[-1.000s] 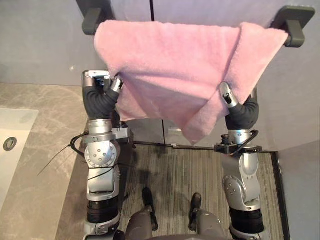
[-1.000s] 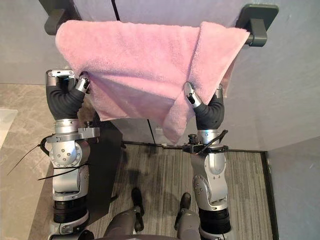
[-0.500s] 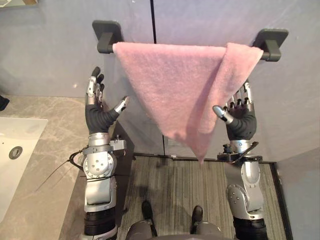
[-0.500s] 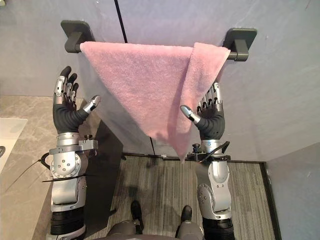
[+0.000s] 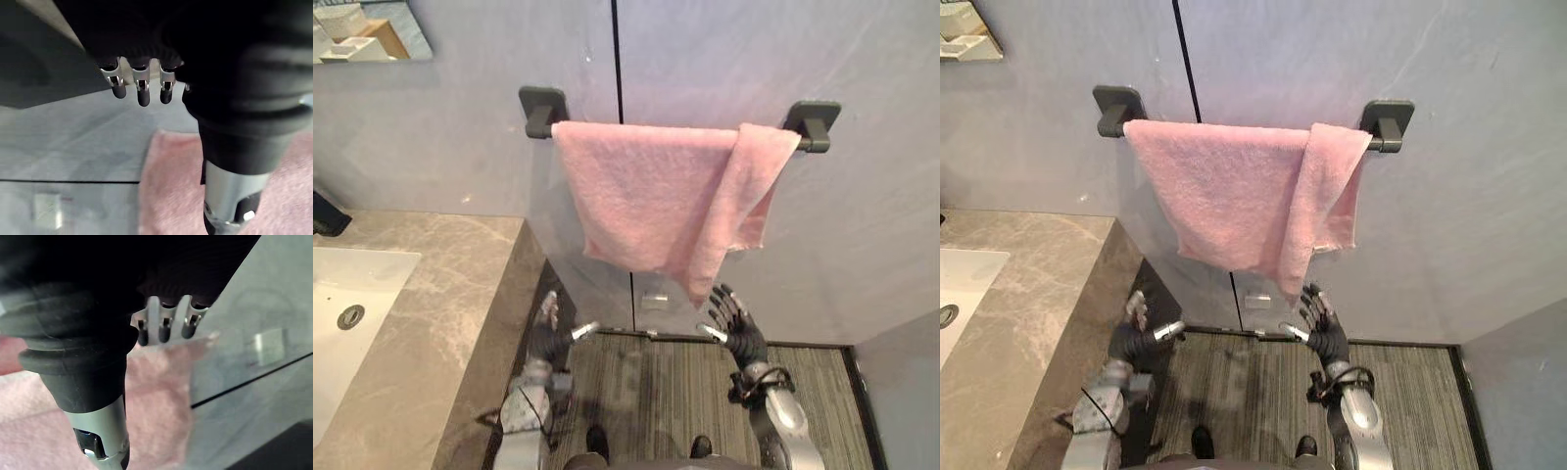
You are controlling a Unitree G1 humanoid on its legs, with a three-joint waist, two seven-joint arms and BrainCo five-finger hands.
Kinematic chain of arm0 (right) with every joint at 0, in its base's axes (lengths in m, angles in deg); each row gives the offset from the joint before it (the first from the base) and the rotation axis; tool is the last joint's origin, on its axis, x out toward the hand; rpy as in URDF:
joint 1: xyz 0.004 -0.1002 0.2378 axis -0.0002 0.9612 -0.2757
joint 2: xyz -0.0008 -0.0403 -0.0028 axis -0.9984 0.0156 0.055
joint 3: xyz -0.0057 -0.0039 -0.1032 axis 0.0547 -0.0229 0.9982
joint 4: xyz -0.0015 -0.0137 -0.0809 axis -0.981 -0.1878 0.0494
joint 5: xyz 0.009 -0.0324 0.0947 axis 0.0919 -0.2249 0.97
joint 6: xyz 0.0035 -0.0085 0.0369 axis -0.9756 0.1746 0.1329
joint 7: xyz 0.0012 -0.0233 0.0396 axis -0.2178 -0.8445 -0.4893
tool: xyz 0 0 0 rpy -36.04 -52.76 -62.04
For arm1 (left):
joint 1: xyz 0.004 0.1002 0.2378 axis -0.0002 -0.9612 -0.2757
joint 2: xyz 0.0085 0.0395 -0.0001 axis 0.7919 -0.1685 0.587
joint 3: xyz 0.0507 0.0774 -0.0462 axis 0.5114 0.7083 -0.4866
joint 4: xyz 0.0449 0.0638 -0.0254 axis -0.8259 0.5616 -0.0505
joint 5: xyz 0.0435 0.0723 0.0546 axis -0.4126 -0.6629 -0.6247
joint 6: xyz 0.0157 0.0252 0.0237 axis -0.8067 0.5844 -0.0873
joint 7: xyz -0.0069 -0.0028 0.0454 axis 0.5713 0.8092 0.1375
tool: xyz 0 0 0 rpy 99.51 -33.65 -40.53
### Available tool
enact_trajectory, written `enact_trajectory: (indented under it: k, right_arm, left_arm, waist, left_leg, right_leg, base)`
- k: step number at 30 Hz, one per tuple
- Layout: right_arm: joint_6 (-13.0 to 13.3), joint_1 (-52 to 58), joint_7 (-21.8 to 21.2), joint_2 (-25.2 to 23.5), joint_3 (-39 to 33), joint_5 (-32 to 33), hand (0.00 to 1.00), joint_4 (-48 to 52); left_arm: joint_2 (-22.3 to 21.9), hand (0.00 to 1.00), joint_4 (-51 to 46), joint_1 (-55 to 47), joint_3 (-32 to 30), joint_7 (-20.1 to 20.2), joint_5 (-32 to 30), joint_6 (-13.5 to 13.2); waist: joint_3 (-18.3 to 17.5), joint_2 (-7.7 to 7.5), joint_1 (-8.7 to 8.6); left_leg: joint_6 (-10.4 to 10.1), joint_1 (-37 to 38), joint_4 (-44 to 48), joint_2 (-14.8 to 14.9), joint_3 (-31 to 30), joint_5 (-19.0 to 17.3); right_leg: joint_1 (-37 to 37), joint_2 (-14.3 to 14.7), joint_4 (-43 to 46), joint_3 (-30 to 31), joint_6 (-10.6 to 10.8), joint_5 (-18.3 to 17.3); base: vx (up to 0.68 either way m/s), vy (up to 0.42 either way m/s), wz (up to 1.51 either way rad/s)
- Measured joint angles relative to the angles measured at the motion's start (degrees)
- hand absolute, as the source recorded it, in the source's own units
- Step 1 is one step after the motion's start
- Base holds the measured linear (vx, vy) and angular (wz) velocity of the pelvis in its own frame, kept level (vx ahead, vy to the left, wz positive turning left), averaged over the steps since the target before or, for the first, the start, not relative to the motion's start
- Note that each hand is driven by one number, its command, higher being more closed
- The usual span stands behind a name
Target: Organize washtable
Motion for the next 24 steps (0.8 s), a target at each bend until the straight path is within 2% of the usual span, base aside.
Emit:
enact_trajectory:
  k: [3, 5, 8, 9, 11, 14, 18, 20, 24]
  right_arm:
    - [0.0, 4.0, -3.5, 0.6, 1.3, 0.1, 0.0, 0.3]
    - [0.0, 6.2, -5.7, 1.9, 3.9, 1.1, 0.0, 1.9]
    - [0.0, 7.4, -11.1, 4.9, 7.7, 7.0, 0.0, 7.6]
    - [-0.1, 7.0, -13.7, 6.1, 9.2, 11.0, 0.0, 10.1]
    - [-0.1, 5.7, -14.8, 6.9, 10.4, 13.7, 0.0, 11.9]
    - [0.0, 1.2, -15.5, 7.9, 13.1, 20.5, 0.0, 14.9]
    - [0.4, -6.0, -15.3, 8.4, 18.1, 25.1, 0.0, 15.7]
    - [0.6, -9.4, -14.3, 8.2, 20.4, 25.7, 0.0, 15.7]
    - [2.8, -15.7, -11.5, 6.7, 22.5, 25.1, 0.0, 13.1]
  left_arm:
    - [0.4, 0.0, 0.0, -4.3, 2.6, 4.6, 2.1, 0.2]
    - [2.3, 0.0, -0.1, -5.9, 4.9, 6.8, 3.9, 0.3]
    - [7.3, 0.0, -0.8, -7.4, 9.3, 11.2, 9.9, 0.4]
    - [9.7, 0.0, -1.9, -7.5, 11.1, 13.2, 14.9, 0.4]
    - [11.6, 0.0, -4.9, -7.9, 12.3, 14.4, 19.2, 0.3]
    - [14.5, 0.0, -13.3, -6.6, 13.5, 16.7, 33.3, -0.5]
    - [14.1, 0.0, -14.6, 1.8, 13.9, 16.0, 40.8, -2.0]
    - [13.3, 0.0, -15.0, 5.1, 13.9, 14.4, 42.3, -2.9]
    - [11.6, 0.0, -15.2, 10.9, 13.6, 11.0, 42.5, -5.3]
  waist:
    - [-0.5, 0.04, -0.01]
    - [-0.9, 0.09, -0.01]
    - [-1.7, 0.27, -0.18]
    - [-2.0, 0.25, -0.16]
    - [-2.4, 0.09, -0.17]
    - [-2.9, -0.34, -0.17]
    - [-3.0, -0.47, -0.09]
    - [-3.0, -0.59, -0.18]
    - [-3.1, -0.66, -0.16]
  left_leg:
    - [-0.1, 1.1, -0.1, 0.0, -0.1, -0.3]
    - [-0.2, 1.4, -0.1, 0.0, -0.2, -0.4]
    - [-0.2, 1.6, -0.2, 0.1, -0.7, -0.4]
    - [-0.2, 1.7, -0.1, 0.1, -0.8, -0.3]
    - [-0.3, 1.7, 0.0, 0.0, -0.8, -0.1]
    - [-0.3, 1.7, 0.6, -0.2, -1.0, -0.2]
    - [-0.2, 1.7, 0.7, -0.5, -1.5, -0.2]
    - [-0.2, 1.7, 0.7, -0.6, -1.6, -0.2]
    - [-0.2, 1.7, 0.7, -0.7, -1.9, -0.2]
  right_leg:
    - [0.8, -0.1, 0.6, -0.1, 0.4, -0.8]
    - [0.9, -0.2, 1.9, -0.2, 0.4, -1.9]
    - [0.6, -0.2, 2.7, -0.3, 0.4, -3.3]
    - [0.6, -0.1, 2.8, -0.3, 0.6, -3.2]
    - [0.6, -0.1, 3.0, -0.2, 0.4, -2.9]
    - [0.7, 0.0, 3.1, -0.1, 0.3, -2.8]
    - [0.9, -0.1, 3.1, -0.1, 0.3, -2.8]
    - [0.9, -0.1, 3.1, -0.2, 0.3, -2.8]
    - [1.0, -0.2, 3.1, -0.3, 0.3, -2.8]
  base:
    - [0.0, 0.0, 0.01]
    - [-0.02, -0.003, 0.05]
    - [0.01, -0.007, 0.06]
    - [0.06, -0.003, 0.01]
    - [0.05, -0.004, 0.0]
    - [0.05, -0.011, -0.02]
    - [0.01, -0.001, 0.0]
    - [0.0, 0.0, 0.0]
    - [0.0, 0.0, 0.0]
